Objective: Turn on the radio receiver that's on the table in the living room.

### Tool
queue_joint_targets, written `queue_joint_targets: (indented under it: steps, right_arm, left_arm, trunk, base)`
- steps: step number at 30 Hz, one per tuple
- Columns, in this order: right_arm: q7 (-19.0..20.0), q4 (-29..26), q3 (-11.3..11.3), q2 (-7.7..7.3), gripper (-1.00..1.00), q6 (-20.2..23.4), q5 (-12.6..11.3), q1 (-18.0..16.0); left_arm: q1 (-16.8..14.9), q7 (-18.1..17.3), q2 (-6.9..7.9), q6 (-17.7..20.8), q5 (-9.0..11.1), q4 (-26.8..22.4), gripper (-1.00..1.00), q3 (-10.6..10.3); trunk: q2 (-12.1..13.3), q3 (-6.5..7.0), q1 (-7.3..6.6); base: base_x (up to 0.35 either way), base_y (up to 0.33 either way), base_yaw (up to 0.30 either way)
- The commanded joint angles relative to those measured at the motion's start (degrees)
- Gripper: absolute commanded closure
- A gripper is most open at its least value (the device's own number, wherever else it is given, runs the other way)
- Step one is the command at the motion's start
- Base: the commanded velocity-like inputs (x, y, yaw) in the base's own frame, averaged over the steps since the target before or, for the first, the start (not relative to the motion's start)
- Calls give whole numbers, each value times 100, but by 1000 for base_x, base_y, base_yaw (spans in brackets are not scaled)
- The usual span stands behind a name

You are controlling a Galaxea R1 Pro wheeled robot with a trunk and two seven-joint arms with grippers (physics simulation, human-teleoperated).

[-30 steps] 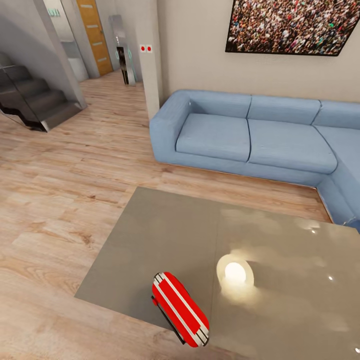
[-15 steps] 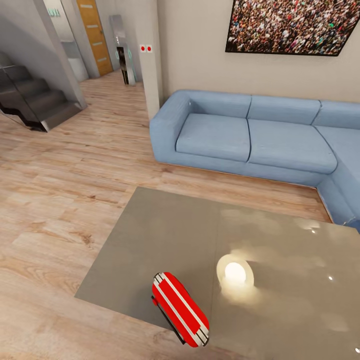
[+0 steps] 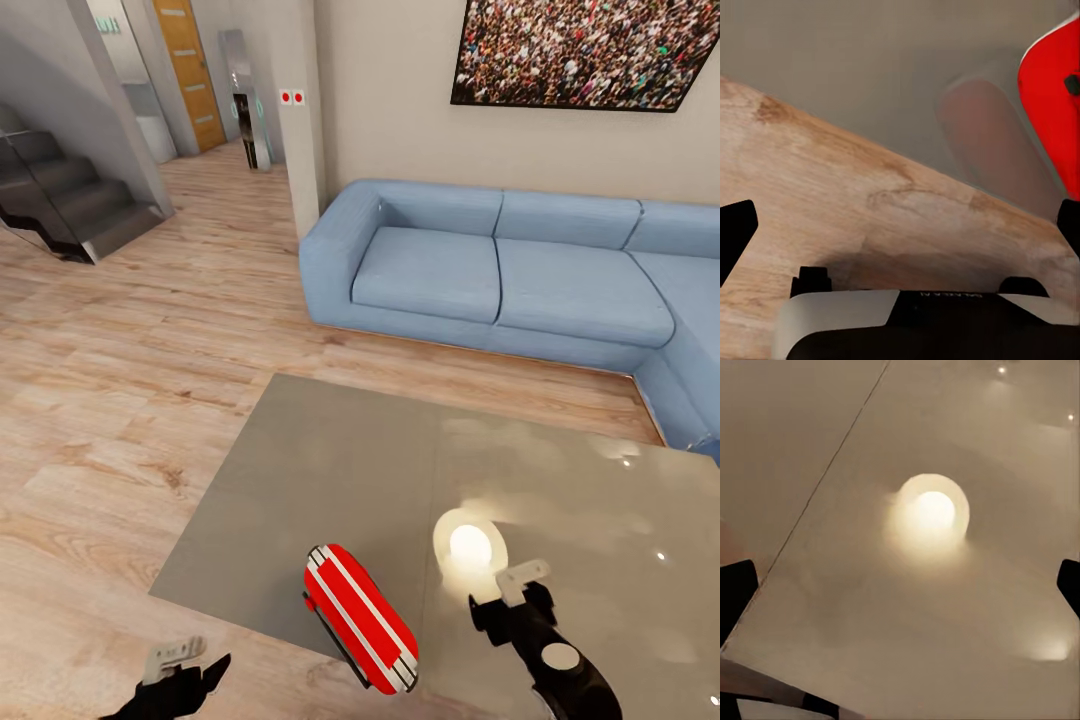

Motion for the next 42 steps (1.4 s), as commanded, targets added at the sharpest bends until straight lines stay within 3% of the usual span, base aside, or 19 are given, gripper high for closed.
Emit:
queue_joint_targets:
  steps: [1,5,9,12,16,24,42]
  right_arm:
    - [55,-1,1,-2,-100,10,1,-10]
    - [267,-2,10,-10,-100,10,-3,-21]
    - [831,-3,16,-62,-100,8,10,-23]
    - [908,-3,22,-90,-100,3,18,-24]
    - [963,31,62,-88,-100,34,56,-12]
    - [932,289,263,-304,-100,-52,55,213]
    - [931,192,323,-308,-100,-56,73,215]
  left_arm:
    - [0,-9,3,0,10,-8,-100,0]
    - [0,-21,6,1,25,-32,-100,-1]
    - [0,-16,-5,5,21,10,-100,-5]
    - [0,-15,-2,9,25,24,-100,-8]
    - [-8,-30,-35,-6,53,56,-100,-38]
    - [-8,-32,-68,-7,60,41,-100,-44]
    - [-6,-32,-84,1,59,40,-100,-45]
  trunk:
    - [0,0,0]
    - [0,0,0]
    - [0,0,0]
    - [0,0,0]
    - [0,0,0]
    - [0,0,0]
    - [0,0,0]
  base:
    - [0,0,0]
    - [0,0,0]
    - [0,0,0]
    - [0,0,0]
    - [0,0,0]
    - [0,0,21]
    - [0,0,264]
